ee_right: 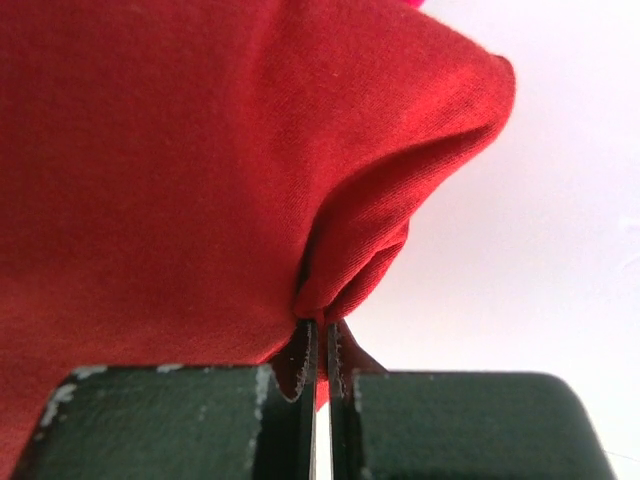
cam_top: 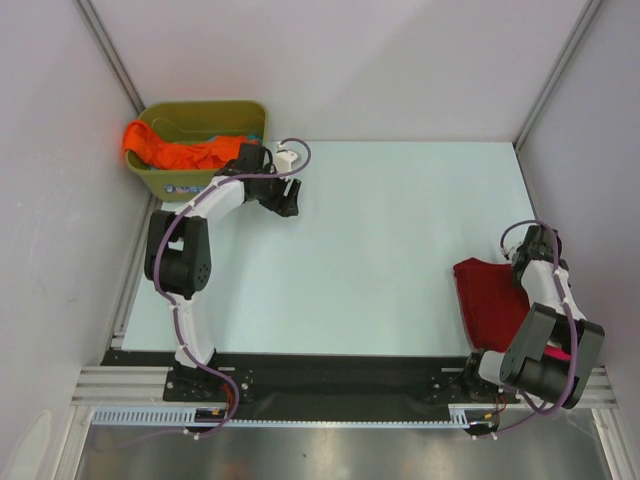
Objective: Fold and stack the t-shirts
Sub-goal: Neatly place the folded tshirt to the corner
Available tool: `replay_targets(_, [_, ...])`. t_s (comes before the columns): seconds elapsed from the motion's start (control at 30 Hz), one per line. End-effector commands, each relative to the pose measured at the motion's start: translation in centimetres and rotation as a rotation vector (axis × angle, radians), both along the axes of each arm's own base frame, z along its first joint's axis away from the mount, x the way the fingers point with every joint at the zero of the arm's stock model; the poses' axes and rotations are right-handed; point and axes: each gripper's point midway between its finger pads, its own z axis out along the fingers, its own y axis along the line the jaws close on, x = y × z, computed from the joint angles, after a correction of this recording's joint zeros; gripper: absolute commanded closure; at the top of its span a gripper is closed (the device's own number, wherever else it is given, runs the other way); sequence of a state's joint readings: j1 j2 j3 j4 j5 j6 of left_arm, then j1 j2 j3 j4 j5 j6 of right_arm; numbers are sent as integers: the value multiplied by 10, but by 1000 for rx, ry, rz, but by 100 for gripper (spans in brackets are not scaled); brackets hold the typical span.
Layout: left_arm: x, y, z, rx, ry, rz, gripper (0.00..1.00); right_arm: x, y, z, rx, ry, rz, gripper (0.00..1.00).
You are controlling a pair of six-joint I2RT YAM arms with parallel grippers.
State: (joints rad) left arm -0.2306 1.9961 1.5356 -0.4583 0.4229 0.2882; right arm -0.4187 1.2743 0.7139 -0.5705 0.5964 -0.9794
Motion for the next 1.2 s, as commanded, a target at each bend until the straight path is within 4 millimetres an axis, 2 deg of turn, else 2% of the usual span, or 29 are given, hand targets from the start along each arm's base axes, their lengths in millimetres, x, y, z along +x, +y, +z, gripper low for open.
replay_targets(0.0, [8, 1, 10, -20, -24, 3, 28, -9, -14, 11, -71, 10, -16, 100])
replay_targets(0.1, [9, 2, 9, -19, -28, 2, 28, 0, -19, 19, -91, -24, -21, 100])
replay_targets(0.2, [10, 4, 9, -19, -29, 4, 28, 0, -26, 24, -118, -41, -44, 100])
replay_targets(0.37, [9, 4, 9, -17, -26, 3, 28, 0, -28, 17, -117, -48, -50, 100])
replay_targets(0.4, [10, 4, 10, -15, -27, 5, 28, 0, -28, 17, -120, -49, -52, 96])
replay_targets(0.43, [10, 4, 9, -15, -27, 5, 28, 1, -30, 18, -141, -68, -62, 69])
replay_targets(0.5, [9, 5, 11, -14, -29, 6, 28, 4, -31, 24, -160, -109, -71, 42])
replay_targets(0.53, [9, 4, 11, -15, -28, 5, 28, 8, -33, 29, -172, -154, -86, 33])
replay_targets(0.57, [9, 4, 11, -16, -27, 4, 28, 10, -34, 33, -177, -176, -89, 26])
replay_targets(0.73, [7, 4, 13, -21, -24, 4, 28, 28, -25, 68, -241, -318, -88, 23])
replay_targets(0.77, [7, 4, 14, -23, -24, 6, 28, 34, -22, 75, -219, -424, -137, 24])
replay_targets(0.83, [7, 3, 18, -29, -29, 5, 28, 35, -12, 79, -141, -519, -183, 28])
replay_targets(0.87, [6, 3, 19, -30, -28, 6, 28, 41, -7, 77, -80, -572, -195, 44])
replay_targets(0.9, [6, 3, 23, -32, -36, 6, 28, 48, -1, 79, -25, -655, -242, 54])
replay_targets(0.93, [6, 3, 23, -28, -33, 5, 28, 49, 5, 73, 27, -659, -247, 62])
replay_targets(0.97, [6, 4, 26, -25, -40, 1, 28, 57, 12, 68, 89, -678, -235, 75])
replay_targets(1.03, [5, 6, 32, -17, -47, 2, 28, 60, 13, 59, 129, -714, -283, 85])
replay_targets(1.07, [5, 7, 34, -9, -55, 2, 28, 64, 15, 51, 163, -714, -294, 96])
replay_targets(1.1, [4, 8, 38, -4, -62, 2, 28, 68, 14, 49, 178, -734, -303, 100])
replay_targets(1.17, [0, 12, 43, 13, -68, 4, 28, 79, 18, 42, 233, -758, -317, 100])
